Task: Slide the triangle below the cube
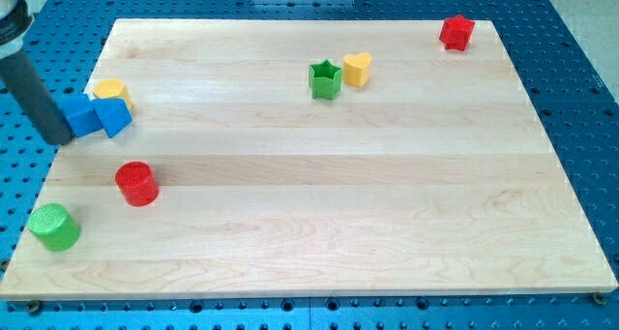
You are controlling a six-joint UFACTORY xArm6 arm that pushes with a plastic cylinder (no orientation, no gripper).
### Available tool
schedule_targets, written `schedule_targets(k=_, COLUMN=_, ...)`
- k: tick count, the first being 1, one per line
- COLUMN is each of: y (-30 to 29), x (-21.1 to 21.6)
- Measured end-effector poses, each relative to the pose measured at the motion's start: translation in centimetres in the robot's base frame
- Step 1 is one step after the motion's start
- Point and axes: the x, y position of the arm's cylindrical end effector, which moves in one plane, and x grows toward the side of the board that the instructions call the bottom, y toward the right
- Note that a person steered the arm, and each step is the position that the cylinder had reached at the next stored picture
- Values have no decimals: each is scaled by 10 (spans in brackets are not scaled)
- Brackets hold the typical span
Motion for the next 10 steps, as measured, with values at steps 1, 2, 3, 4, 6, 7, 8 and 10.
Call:
schedule_targets(k=1, y=24, x=-22)
schedule_targets(k=2, y=26, x=-34)
schedule_targets(k=3, y=20, x=-34)
schedule_targets(k=4, y=13, x=12)
schedule_targets(k=6, y=127, x=27)
schedule_targets(k=7, y=140, x=-8)
schedule_targets(k=8, y=123, x=-31)
schedule_targets(k=10, y=86, x=-14)
